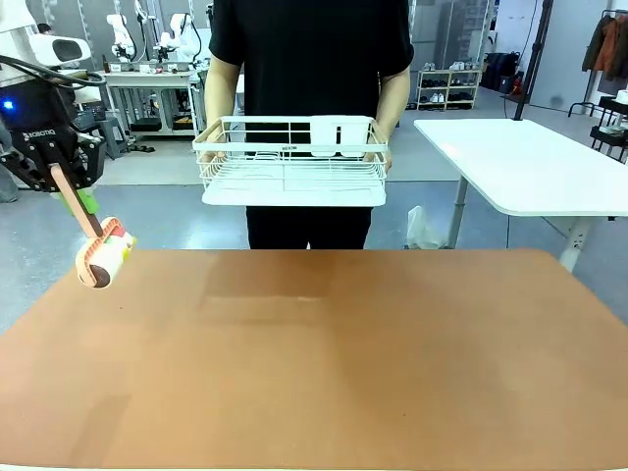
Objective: Clean the table.
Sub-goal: Clean the table with the Lint Roller when the human lifts the Dish drying rack, then place the Lint Roller down when the Dish drying rack is positioned in the middle of the table.
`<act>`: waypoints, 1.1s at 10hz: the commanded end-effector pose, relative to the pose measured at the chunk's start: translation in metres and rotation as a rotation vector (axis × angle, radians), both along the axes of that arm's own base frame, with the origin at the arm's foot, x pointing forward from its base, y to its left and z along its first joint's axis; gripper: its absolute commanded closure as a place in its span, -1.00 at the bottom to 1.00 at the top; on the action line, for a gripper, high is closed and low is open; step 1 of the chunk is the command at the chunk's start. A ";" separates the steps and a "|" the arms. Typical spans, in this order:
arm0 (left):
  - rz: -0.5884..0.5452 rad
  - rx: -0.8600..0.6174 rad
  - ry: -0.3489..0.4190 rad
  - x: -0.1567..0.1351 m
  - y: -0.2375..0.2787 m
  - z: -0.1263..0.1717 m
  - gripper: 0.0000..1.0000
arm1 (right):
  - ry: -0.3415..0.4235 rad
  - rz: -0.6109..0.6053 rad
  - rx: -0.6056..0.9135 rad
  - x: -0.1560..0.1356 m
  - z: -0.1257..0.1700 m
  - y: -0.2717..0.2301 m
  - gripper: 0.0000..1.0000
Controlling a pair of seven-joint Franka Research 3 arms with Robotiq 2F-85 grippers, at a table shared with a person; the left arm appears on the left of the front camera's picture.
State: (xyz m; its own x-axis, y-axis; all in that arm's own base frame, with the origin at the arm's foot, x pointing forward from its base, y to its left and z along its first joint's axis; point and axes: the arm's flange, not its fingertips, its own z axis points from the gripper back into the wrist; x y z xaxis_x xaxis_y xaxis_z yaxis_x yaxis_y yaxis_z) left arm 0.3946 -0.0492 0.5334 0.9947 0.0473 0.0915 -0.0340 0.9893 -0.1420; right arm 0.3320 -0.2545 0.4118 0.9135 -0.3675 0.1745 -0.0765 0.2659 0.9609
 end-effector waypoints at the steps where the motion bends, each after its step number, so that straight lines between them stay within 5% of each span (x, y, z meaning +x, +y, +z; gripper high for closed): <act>1: -0.004 0.015 0.008 -0.003 0.001 0.005 0.59 | -0.002 0.007 -0.001 -0.004 0.003 0.001 -1.00; 11: -0.004 0.015 0.008 -0.003 0.001 0.005 0.59 | -0.002 0.007 -0.001 -0.004 0.003 0.001 -1.00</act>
State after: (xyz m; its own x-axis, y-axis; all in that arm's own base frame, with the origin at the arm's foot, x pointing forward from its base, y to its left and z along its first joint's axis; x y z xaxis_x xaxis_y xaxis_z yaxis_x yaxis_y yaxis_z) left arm 0.3944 -0.0503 0.5334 0.9948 0.0445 0.0915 -0.0312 0.9894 -0.1419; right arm 0.3320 -0.2545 0.4118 0.9135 -0.3675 0.1745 -0.0765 0.2659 0.9609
